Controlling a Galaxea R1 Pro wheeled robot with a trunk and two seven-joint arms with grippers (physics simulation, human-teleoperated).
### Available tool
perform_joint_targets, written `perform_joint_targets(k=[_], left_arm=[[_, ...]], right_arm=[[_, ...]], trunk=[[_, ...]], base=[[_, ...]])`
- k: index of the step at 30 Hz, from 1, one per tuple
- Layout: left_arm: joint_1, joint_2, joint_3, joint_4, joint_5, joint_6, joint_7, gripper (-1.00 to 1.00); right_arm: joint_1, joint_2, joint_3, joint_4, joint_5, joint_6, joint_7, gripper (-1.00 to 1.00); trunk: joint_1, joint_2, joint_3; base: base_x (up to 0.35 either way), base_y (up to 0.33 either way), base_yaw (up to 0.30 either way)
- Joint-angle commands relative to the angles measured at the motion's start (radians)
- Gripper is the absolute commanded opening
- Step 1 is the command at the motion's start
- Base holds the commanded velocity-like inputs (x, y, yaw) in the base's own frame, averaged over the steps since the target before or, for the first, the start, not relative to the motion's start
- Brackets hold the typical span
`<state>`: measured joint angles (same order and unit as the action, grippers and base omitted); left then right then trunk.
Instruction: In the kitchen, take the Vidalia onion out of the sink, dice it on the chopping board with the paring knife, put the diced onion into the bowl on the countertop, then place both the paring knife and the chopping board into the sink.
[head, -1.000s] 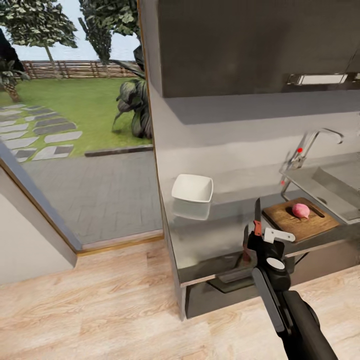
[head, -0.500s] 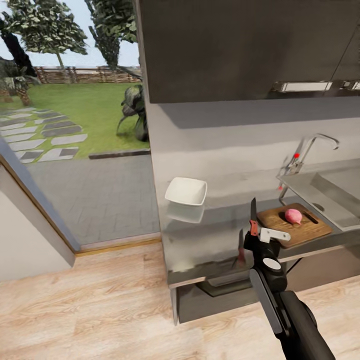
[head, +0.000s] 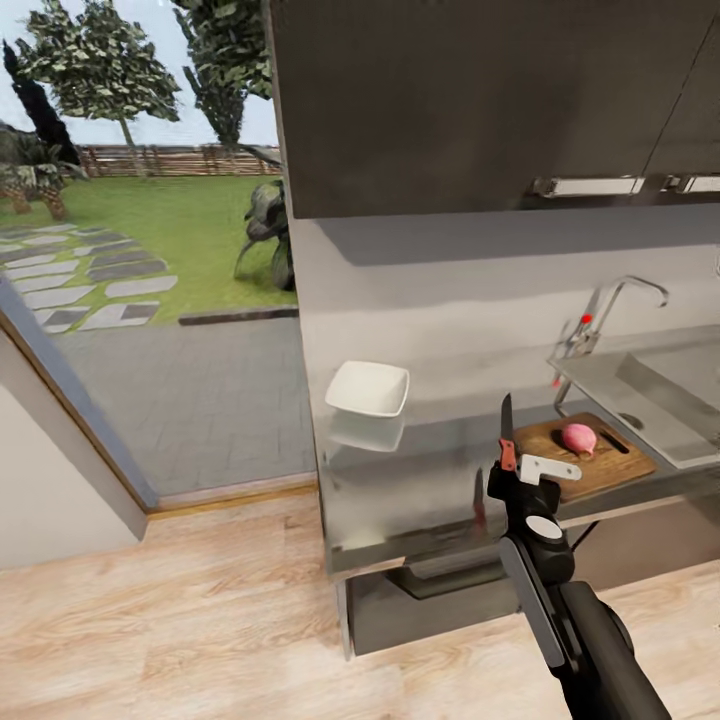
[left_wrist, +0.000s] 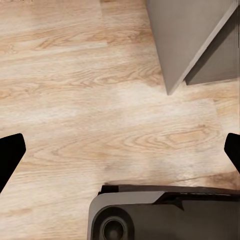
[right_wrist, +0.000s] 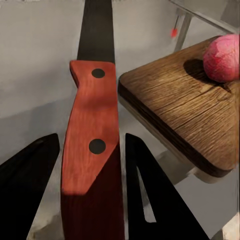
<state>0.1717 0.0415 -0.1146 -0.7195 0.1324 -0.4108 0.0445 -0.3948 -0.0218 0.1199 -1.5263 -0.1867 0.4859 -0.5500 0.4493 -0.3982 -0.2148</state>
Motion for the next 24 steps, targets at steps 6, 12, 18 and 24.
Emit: perform_joint_targets(k=[6,12,18,24], left_arm=[[0.000,0.001,-0.007,-0.001,0.010,-0.002,0.005,1.00],[0.000,0.001,-0.007,-0.001,0.010,-0.002,0.005,1.00],[0.000,0.001,-0.007,-0.001,0.010,-0.002,0.005,1.00],[0.000,0.001,-0.007,-0.001,0.010,-0.002,0.005,1.00]], right_arm=[[-0.001,-0.001,0.003,-0.005,-0.008,0.003,-0.010,-1.00],[-0.001,-0.001,0.003,-0.006,-0.008,0.003,-0.010,-1.00],[-0.001,-0.001,0.004,-0.006,-0.008,0.003,-0.010,-1.00],[-0.001,0.000,0.012,-0.006,-0.008,0.003,-0.010,-1.00]], trunk=[[0.001,-0.002,0.008],[0.001,-0.002,0.018],[0.001,-0.002,0.027],[0.001,-0.002,0.037]], base=[[0.000,-0.262,0.000],[0.000,-0.304,0.000],[0.000,-0.306,0.000],[0.000,-0.306,0.000]])
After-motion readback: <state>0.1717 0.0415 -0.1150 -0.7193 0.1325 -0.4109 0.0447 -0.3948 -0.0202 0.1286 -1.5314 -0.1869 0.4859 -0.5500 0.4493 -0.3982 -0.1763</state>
